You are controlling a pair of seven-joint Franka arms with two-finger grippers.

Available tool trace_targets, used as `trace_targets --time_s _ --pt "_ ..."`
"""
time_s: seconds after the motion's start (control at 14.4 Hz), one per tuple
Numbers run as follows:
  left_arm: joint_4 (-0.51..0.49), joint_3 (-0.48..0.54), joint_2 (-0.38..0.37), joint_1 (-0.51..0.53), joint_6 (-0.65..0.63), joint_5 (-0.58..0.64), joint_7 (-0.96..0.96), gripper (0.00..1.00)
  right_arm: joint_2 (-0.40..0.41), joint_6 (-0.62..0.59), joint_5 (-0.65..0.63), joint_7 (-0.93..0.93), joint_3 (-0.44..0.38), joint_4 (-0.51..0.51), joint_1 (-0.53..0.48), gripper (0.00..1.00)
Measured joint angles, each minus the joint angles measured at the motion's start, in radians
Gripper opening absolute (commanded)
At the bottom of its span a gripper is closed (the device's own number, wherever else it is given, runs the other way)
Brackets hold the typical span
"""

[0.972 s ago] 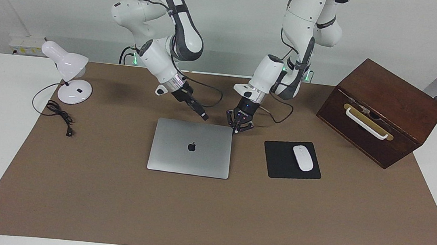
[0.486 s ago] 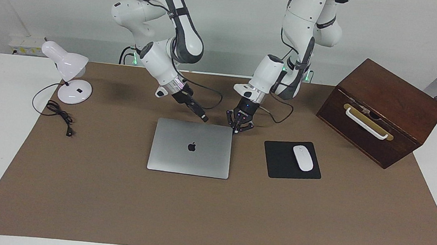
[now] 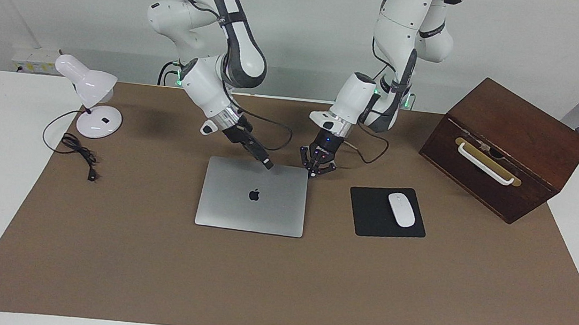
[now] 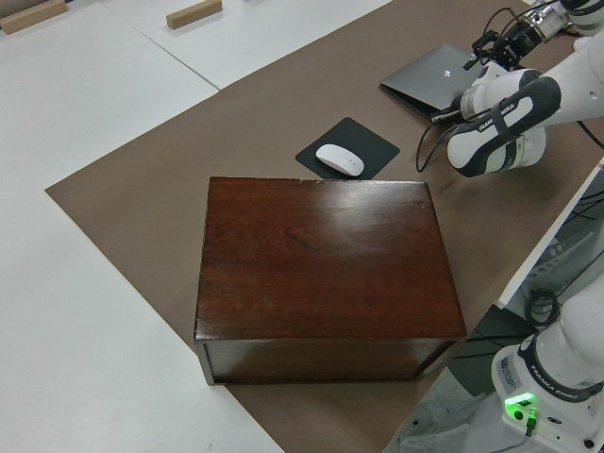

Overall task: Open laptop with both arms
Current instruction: 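Lift the laptop lid upward with the right gripper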

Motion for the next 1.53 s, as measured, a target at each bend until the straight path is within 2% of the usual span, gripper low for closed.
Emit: trace_targets --time_s 1.53 --pt "0.002 0.001 0.004 0.001 0.008 0.0 0.0 0.0 0.008 -0.014 0.0 -0.059 0.008 0.048 -0.004 1.0"
